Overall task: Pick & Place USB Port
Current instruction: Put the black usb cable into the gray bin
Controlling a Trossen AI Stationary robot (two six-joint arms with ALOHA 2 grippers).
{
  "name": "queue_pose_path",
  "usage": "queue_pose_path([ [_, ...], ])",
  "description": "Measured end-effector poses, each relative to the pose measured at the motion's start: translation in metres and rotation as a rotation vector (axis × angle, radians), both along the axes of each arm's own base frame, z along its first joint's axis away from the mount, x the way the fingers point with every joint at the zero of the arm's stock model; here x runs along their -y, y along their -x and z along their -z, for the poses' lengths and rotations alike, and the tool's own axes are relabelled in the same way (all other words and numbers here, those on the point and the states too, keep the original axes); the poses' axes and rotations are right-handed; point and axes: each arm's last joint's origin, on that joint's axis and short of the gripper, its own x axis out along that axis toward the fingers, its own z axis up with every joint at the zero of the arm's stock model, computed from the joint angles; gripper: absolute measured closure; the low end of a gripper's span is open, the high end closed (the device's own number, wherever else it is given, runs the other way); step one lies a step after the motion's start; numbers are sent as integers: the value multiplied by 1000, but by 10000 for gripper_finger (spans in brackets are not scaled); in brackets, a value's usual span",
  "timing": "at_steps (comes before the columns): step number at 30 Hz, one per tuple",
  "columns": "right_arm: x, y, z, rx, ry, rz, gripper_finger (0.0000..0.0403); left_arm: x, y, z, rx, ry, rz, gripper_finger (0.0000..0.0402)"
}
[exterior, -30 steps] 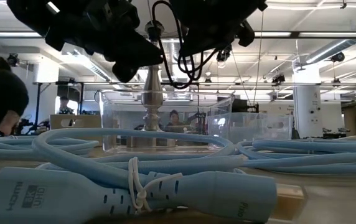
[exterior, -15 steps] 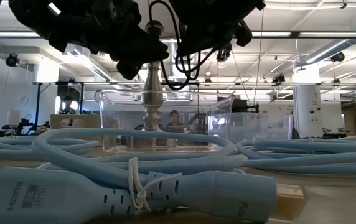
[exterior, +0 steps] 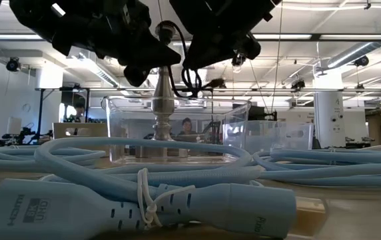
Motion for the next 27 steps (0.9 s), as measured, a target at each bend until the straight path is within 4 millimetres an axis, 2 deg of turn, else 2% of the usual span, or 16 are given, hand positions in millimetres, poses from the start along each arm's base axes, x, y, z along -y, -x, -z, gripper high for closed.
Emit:
queue_pose_path([
  [6, -7, 4, -5, -24, 38, -49, 293, 0, 1, -1, -3, 16, -3, 391],
  [14, -18, 18, -31, 13, 55, -109, 276, 0, 13, -8, -56, 33, -27, 383],
  [20, -27, 28, -45, 14, 85, -164, 274, -1, 34, -23, -84, 32, -37, 387],
  [27, -30, 31, -46, 0, 94, -178, 281, -2, 72, -44, -107, 77, -85, 382],
])
